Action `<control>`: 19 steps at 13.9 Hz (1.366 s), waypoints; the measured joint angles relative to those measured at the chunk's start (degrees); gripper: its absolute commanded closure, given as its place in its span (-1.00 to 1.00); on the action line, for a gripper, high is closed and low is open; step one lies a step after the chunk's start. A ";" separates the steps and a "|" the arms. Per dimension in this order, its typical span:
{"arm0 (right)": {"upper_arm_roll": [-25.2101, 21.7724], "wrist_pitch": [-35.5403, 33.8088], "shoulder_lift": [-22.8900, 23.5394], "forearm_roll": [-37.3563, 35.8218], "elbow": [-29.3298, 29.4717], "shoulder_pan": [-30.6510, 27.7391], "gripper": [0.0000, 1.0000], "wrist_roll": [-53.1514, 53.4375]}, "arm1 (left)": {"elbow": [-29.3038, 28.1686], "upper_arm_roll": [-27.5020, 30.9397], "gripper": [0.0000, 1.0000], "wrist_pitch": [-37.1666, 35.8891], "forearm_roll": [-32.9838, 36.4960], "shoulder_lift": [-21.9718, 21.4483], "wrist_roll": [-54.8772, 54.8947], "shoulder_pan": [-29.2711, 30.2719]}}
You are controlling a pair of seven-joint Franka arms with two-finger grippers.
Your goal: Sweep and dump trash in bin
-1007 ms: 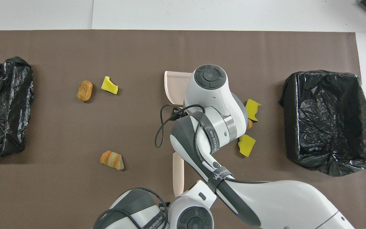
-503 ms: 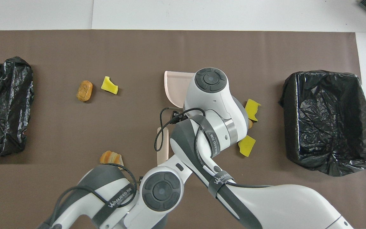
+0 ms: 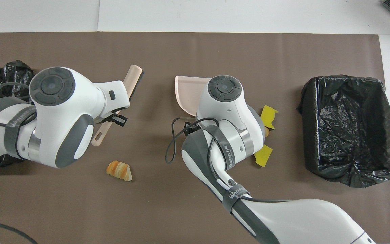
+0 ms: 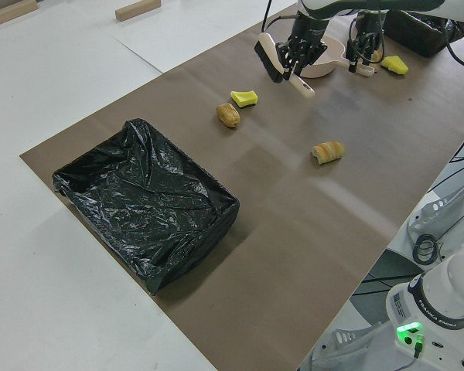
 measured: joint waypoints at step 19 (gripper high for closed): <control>0.07 -14.97 -19.15 -11.80 -8.43 -1.26 1.00 -50.69 | 21.79 -0.54 1.00 1.16 1.69 22.16 47.15 14.67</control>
